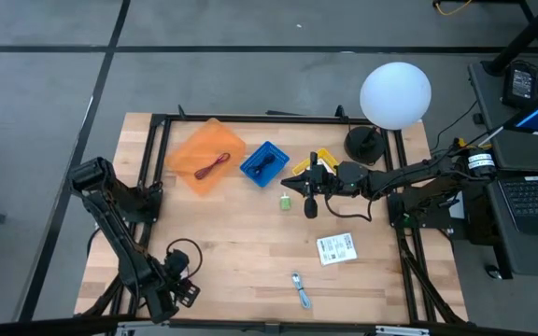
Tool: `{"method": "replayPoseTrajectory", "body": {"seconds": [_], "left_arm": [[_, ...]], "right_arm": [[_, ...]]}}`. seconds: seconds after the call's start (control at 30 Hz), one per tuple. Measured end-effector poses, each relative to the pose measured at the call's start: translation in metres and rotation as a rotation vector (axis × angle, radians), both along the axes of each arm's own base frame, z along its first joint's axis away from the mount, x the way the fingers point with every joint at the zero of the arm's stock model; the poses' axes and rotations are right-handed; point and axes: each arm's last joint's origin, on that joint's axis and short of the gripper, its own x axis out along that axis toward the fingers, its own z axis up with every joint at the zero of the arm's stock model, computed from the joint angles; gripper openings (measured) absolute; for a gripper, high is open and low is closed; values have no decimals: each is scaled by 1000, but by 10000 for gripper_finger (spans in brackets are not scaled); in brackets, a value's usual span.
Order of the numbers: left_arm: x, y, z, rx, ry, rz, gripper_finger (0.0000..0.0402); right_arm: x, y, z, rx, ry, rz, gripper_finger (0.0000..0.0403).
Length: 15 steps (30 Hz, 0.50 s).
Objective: Pick and place items into bin
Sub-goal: Put the white charger adapter into the orange bin
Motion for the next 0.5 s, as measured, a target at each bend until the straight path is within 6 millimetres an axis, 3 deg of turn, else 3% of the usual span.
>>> {"method": "replayPoseTrajectory", "body": {"seconds": [0.33,0.5], "left_arm": [[-2,3,-1,21,28,78,228],[1,0,-17,69,57,90,227]], "right_arm": [[0,0,0,-3,0,0,0],[0,0,0,-3,0,0,0]]}}
